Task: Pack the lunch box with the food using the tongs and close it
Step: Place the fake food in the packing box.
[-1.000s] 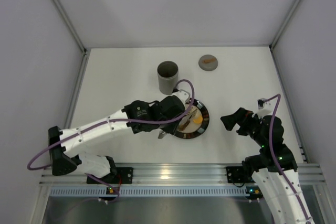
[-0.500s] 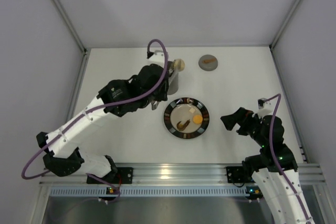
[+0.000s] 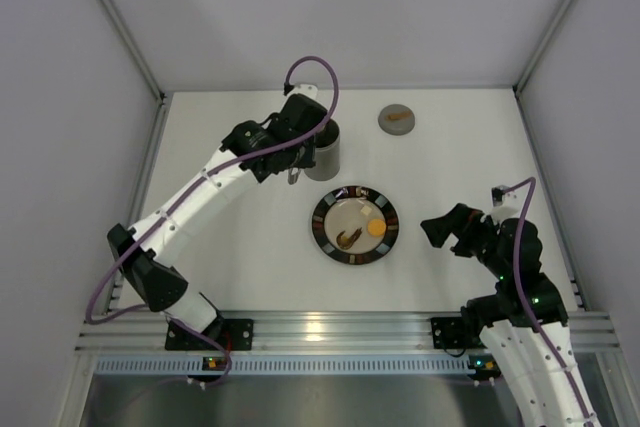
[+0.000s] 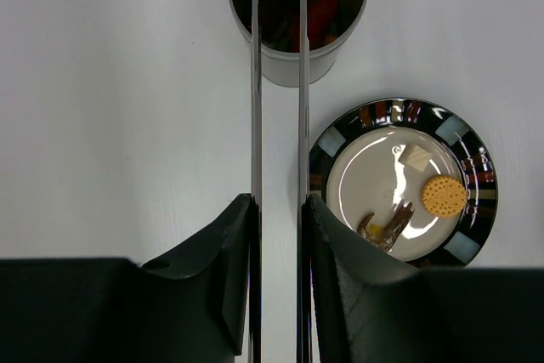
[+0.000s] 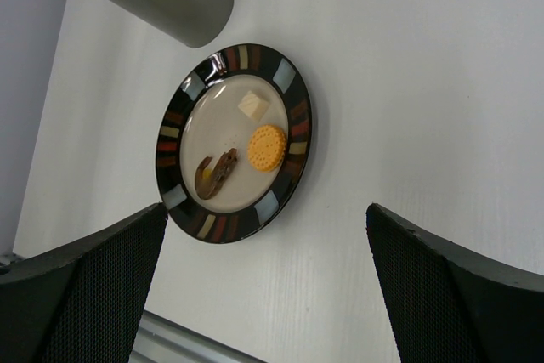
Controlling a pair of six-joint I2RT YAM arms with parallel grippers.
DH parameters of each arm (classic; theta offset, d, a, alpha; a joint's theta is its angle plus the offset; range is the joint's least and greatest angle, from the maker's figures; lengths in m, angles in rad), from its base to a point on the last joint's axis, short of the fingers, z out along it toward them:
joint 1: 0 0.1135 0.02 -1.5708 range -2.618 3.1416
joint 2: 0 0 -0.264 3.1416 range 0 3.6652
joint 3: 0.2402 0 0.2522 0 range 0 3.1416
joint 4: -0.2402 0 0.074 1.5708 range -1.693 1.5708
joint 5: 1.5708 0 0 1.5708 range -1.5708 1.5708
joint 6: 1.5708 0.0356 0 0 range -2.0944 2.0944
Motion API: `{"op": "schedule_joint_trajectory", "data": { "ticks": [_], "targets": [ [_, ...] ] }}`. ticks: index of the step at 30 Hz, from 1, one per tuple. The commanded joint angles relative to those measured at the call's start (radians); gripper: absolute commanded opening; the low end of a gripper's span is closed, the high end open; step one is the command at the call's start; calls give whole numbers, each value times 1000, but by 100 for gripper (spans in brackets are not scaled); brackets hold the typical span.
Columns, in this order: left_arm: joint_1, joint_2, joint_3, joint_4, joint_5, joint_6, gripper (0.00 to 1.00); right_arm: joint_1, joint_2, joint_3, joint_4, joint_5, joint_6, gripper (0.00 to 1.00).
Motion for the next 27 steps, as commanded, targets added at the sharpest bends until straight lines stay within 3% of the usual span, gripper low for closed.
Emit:
{"op": "schedule_joint_trajectory", "data": {
  "ticks": [1, 13, 19, 22, 27],
  "targets": [
    [7, 3, 0, 82, -4, 28, 32, -11, 7, 42, 8, 9, -18, 100],
    [11, -8, 7, 56, 26, 41, 53, -11, -4, 28, 10, 3, -11, 99],
    [11, -31, 15, 50, 63, 48, 53, -11, -4, 25, 11, 2, -8, 100],
    [4, -55, 1, 67, 155, 70, 52, -11, -6, 22, 14, 2, -7, 100],
    [-108, -85, -11, 43, 181, 90, 52, -11, -3, 19, 17, 2, -2, 99]
  ]
}}
